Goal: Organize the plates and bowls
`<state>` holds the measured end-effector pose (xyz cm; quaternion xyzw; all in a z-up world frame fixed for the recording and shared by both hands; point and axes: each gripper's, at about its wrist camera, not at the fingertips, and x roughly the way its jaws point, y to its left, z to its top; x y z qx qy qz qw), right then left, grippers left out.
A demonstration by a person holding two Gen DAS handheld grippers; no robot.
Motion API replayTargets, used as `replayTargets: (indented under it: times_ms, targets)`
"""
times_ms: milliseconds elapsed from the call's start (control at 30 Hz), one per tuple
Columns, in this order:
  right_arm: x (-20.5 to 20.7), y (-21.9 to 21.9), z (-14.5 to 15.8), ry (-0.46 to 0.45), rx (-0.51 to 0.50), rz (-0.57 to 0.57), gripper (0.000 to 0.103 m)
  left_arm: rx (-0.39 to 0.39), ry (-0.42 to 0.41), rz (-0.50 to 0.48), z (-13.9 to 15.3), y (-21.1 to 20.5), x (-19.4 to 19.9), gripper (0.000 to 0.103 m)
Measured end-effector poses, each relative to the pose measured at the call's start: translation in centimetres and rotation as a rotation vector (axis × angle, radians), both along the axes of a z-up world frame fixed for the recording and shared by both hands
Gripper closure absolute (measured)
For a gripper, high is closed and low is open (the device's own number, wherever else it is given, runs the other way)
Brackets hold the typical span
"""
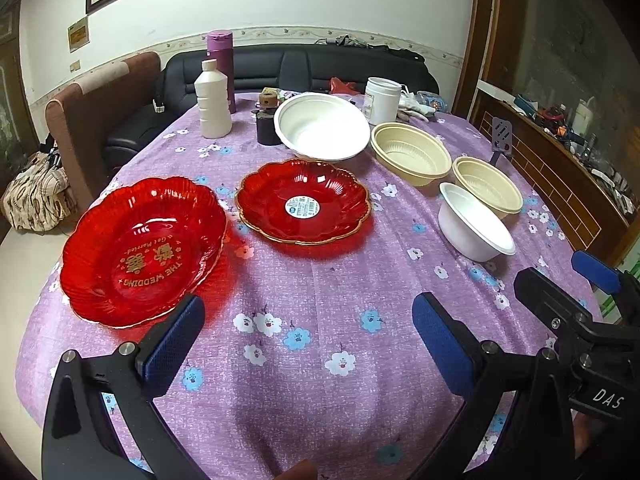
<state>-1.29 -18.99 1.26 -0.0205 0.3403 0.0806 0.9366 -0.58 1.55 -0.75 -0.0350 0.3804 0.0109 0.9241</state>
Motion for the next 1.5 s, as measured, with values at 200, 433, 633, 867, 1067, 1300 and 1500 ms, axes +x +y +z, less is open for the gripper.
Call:
replayTargets:
  times_ms: [200,433,633,867,1067,1300,1500]
  targets:
    - [0.1,0.6,0.0,-0.002,0.002,0.018,0.000,-0.004,-0.006,0.002,0.0,0.7,-0.3,0.000]
    - [0.8,2.9,0.2,0.023,0.038,0.092,0.000,-0.099,-0.058,0.074,1.0,5.8,-1.8,0.000]
    - [2.5,7.0,0.4,0.099,0.176,0.242,0.000,-0.113,-0.049,0.268,0.9,13.3,-2.1,0.000]
    - [6.2,13.3,-1.8,0.260,0.302,0.351,0.001,-0.181,-0.006,0.428,-1.4,18.9,-1.7,0.000]
    - [10.7,16.7,-5.1,0.433,0.454,0.345,0.005,-0.187,0.033,0.454,-2.8,20.4,0.0,0.001]
    - [13.9,18.8,-8.4,0.558,0.485,0.289,0.064,-0.153,0.057,0.410,-3.5,20.9,2.2,0.021]
    - [15.0,19.3,-9.8,0.584,0.466,0.256,0.073,-0.069,0.117,0.430,-4.7,21.5,3.8,0.066]
